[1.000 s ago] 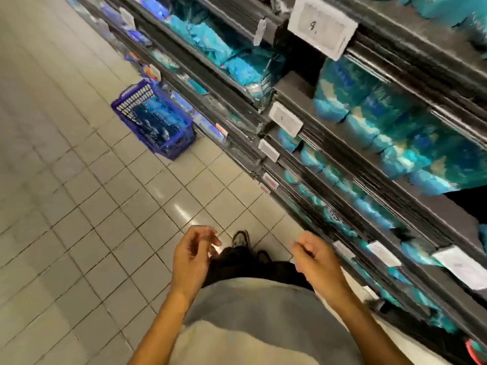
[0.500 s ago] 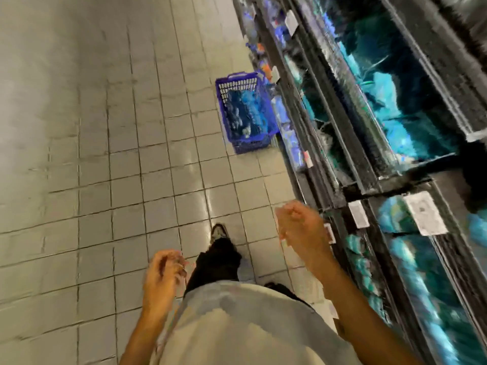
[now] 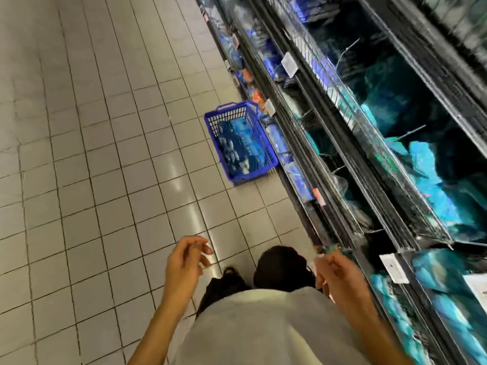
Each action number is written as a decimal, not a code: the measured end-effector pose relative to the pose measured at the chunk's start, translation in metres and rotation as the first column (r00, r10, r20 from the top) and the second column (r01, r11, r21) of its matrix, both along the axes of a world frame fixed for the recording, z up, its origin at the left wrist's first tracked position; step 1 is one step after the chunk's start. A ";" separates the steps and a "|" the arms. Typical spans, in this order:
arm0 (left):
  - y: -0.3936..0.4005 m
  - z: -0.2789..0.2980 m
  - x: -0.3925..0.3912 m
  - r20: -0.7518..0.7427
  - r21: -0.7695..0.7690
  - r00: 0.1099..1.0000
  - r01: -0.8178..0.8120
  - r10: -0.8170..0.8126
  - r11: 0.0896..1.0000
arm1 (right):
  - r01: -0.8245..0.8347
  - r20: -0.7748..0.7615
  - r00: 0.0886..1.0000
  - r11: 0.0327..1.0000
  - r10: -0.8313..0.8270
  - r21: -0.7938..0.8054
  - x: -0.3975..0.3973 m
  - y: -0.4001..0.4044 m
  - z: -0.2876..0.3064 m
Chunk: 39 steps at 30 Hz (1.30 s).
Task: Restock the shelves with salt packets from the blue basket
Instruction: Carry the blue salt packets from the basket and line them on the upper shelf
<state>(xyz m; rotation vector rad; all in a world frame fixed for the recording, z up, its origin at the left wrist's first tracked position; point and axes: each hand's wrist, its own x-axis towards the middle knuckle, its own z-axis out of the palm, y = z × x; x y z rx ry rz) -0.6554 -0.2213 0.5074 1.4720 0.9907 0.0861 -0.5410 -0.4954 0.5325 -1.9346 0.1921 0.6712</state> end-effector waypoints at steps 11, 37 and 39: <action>0.089 -0.013 0.153 -0.085 0.063 0.996 0.031 -0.026 0.998 | 0.032 -0.023 0.999 0.998 -0.031 0.049 0.151 0.059 -0.037; 0.279 -0.159 0.433 -0.370 -0.130 0.848 0.357 -0.379 0.925 | 0.177 -0.305 0.936 0.984 -0.178 -0.031 0.400 0.362 -0.175; 0.277 -0.203 0.458 -0.381 -0.145 0.801 0.441 -0.461 0.886 | 0.237 -0.352 0.901 0.967 -0.254 -0.091 0.414 0.366 -0.222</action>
